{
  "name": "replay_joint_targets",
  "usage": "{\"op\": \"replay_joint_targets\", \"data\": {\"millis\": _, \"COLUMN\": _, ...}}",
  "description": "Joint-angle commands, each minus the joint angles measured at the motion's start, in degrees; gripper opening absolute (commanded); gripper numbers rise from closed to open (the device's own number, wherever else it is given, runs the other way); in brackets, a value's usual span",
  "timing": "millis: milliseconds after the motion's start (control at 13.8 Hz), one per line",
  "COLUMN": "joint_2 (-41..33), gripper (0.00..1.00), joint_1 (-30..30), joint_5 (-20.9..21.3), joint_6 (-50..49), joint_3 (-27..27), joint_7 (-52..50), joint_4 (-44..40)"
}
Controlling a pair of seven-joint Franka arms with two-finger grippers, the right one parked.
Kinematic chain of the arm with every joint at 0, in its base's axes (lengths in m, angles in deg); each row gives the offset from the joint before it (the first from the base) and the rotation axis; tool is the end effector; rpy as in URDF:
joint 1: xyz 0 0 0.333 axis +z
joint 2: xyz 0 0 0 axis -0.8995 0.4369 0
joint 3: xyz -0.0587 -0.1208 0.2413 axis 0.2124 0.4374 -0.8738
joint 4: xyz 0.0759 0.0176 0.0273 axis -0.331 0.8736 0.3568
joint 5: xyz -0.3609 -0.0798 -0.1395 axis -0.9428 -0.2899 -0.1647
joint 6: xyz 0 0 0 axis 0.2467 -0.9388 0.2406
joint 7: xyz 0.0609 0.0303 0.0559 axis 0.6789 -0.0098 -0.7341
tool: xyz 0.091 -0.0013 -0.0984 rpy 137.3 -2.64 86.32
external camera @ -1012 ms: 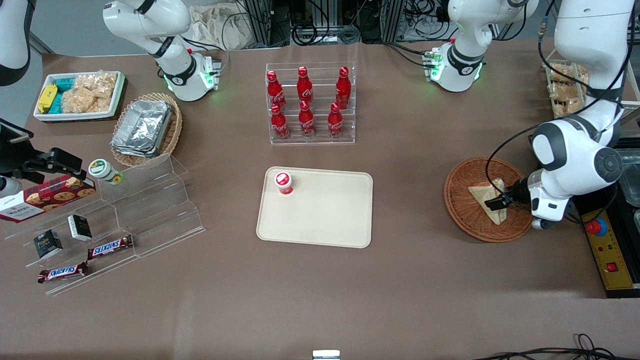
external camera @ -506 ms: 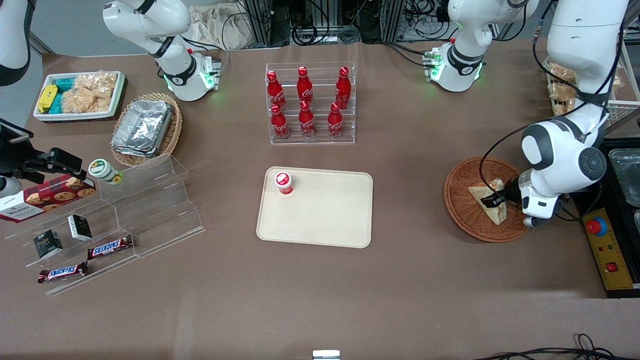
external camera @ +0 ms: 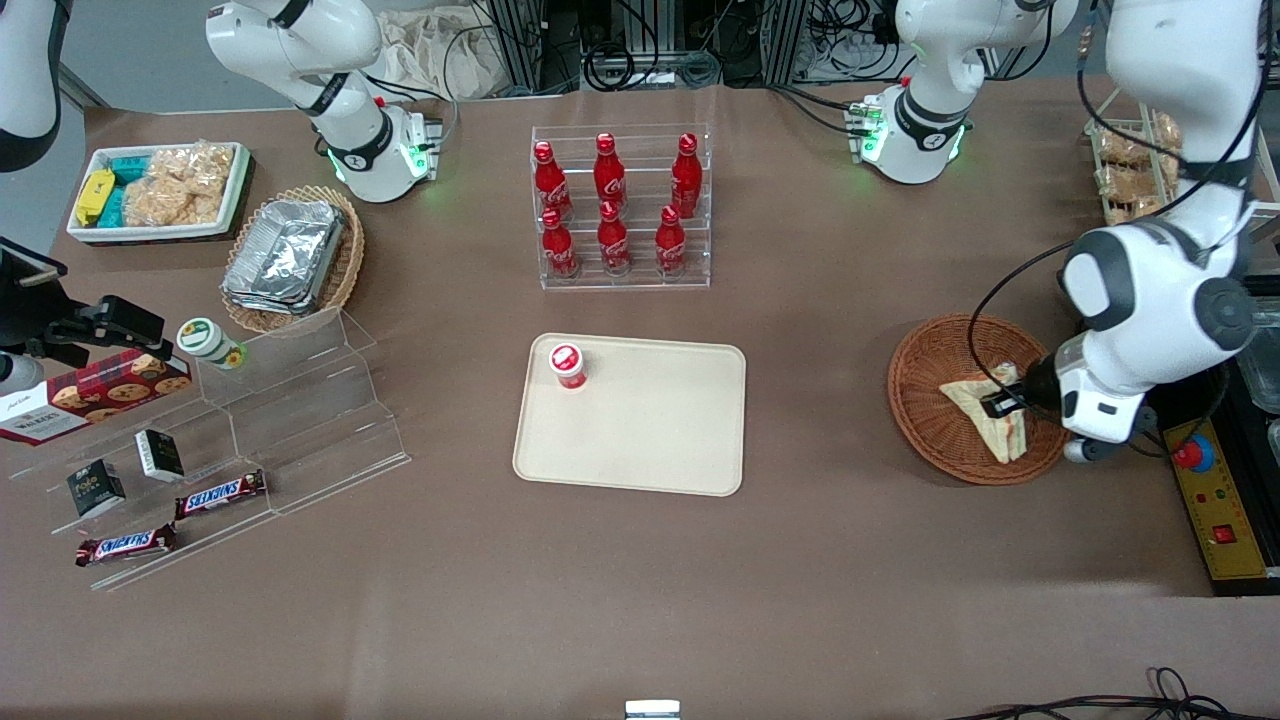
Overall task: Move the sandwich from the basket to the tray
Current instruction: 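Lift the sandwich up out of the basket with the left gripper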
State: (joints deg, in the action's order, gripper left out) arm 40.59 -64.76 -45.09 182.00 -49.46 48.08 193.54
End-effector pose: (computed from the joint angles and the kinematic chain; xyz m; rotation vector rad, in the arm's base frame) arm 0.5809 0.0050 0.2924 2.9467 0.6357 -0.0917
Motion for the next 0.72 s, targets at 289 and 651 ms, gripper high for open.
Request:
{"op": "replay_joint_targets", "data": {"millis": 289, "joint_2": -5.6, "gripper": 0.21, "joint_1": -8.8, "joint_5": 8.52, "joint_6": -37.71, "joint_3": 0.15, "joint_7": -6.7, "joint_4": -26.53}}
{"op": "replay_joint_targets", "data": {"millis": 651, "joint_2": -3.43, "gripper": 0.22, "joint_1": -24.53, "joint_5": 14.93, "joint_6": -40.83, "joint_3": 5.4, "joint_7": -24.42, "joint_4": -29.81}}
